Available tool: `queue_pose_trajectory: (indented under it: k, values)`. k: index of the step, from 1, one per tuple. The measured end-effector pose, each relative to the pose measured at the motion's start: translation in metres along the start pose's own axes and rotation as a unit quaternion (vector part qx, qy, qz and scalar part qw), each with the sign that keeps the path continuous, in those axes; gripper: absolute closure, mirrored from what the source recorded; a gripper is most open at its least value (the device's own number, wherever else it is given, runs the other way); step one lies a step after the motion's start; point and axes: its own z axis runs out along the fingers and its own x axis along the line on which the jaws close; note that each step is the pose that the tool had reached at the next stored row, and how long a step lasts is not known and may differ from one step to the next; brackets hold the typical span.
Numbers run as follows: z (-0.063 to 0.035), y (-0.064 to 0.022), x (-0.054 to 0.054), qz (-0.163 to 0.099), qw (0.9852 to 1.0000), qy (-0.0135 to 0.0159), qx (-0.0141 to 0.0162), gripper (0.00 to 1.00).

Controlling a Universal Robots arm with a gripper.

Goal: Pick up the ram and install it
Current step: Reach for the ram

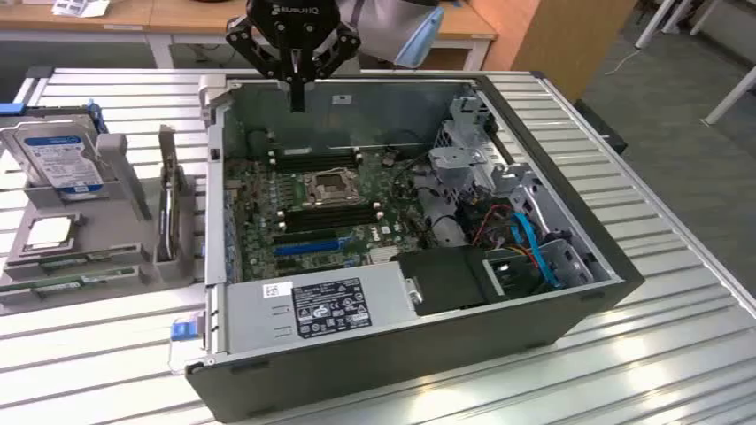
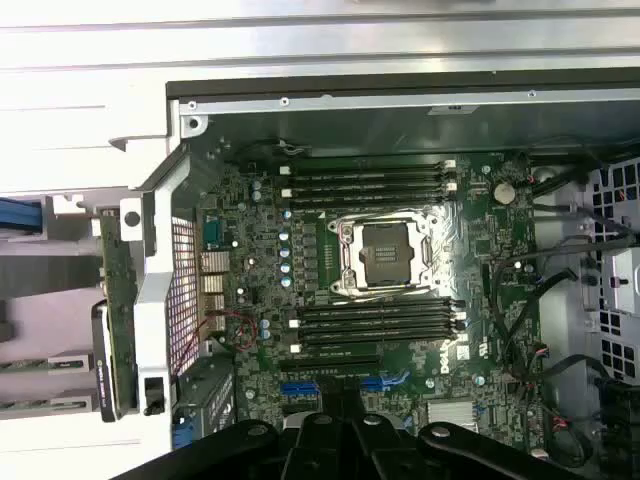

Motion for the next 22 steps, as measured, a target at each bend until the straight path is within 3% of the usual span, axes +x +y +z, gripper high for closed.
queue_pose_trajectory:
  k: [12, 22]
  values:
    - [0.0, 0.0, 0.001, 0.0, 1.0, 0.0, 0.0, 0.9]
    - [-0.0004, -0.001, 0.014, 0.0, 1.0, 0.0, 0.0, 0.9]
